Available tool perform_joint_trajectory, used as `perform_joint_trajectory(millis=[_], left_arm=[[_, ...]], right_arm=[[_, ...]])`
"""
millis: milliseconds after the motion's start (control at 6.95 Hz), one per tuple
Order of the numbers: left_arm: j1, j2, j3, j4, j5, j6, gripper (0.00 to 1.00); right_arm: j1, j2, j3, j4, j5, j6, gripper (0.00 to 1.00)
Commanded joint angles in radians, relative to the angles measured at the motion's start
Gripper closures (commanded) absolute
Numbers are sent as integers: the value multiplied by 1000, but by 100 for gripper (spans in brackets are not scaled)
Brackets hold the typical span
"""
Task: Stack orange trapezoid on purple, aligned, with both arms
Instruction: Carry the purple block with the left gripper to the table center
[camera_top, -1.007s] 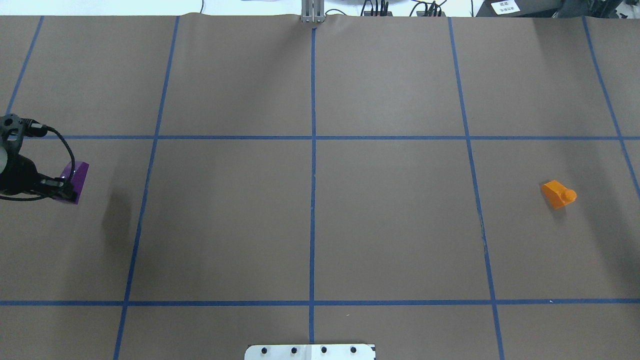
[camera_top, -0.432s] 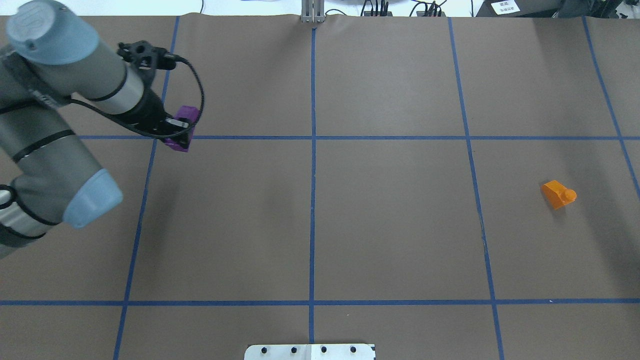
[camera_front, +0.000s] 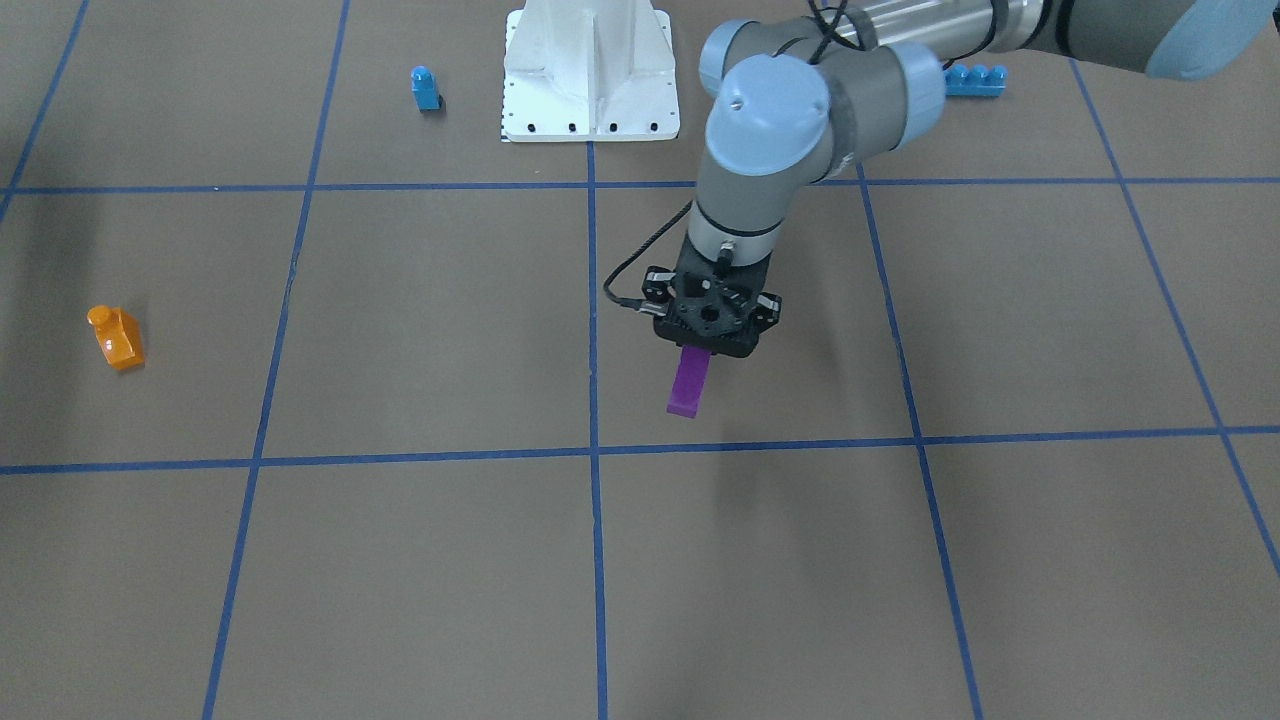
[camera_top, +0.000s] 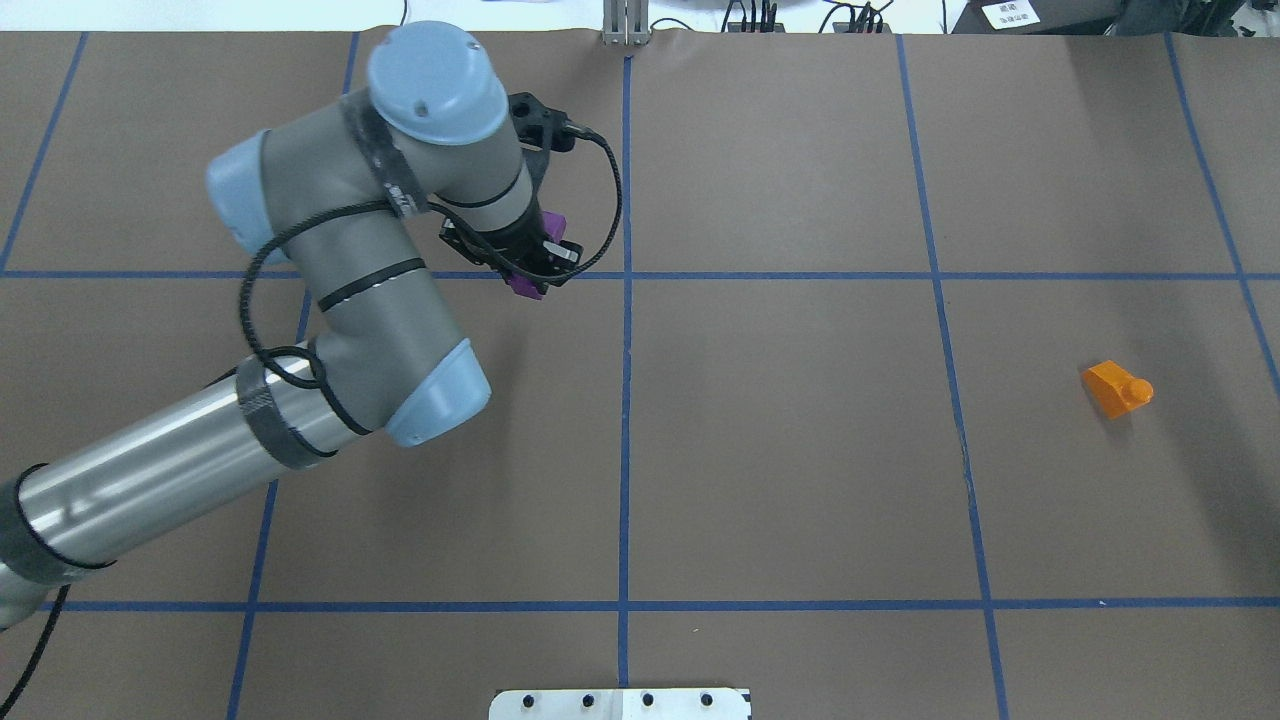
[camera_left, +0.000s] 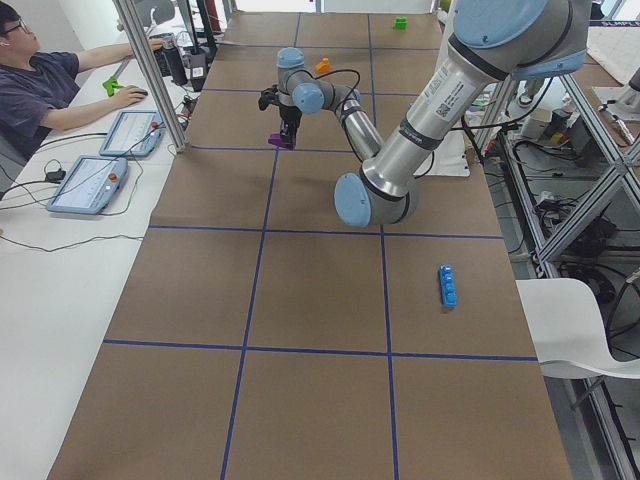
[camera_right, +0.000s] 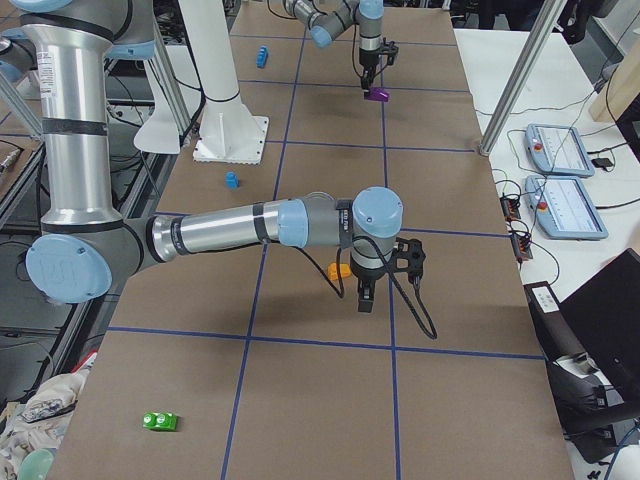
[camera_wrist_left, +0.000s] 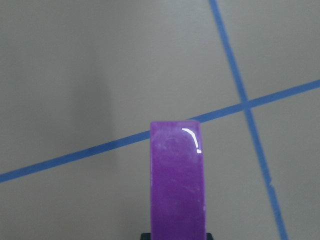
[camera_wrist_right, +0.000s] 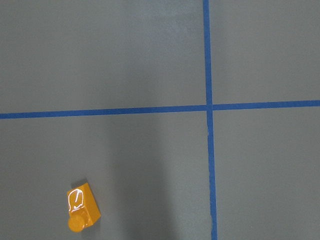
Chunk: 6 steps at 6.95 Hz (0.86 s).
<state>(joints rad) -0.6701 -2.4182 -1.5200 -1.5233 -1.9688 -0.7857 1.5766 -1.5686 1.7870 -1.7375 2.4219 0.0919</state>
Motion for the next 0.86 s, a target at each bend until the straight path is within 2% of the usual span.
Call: perform_joint_trajectory(millis=[0,288,576,719], left_arm=[[55,-85,154,-64,30,3,100],[79,-119,289,-168,31,5,100],[122,-122,331,-210,88,6,100],[125,-125,331,-212,87,6,100]], right_arm=[[-7,1,3,1,17,26,0],[-14,2,5,1,16,28,0],[-14,2,8,1,17,28,0],[-14,2,8,1,17,28,0]])
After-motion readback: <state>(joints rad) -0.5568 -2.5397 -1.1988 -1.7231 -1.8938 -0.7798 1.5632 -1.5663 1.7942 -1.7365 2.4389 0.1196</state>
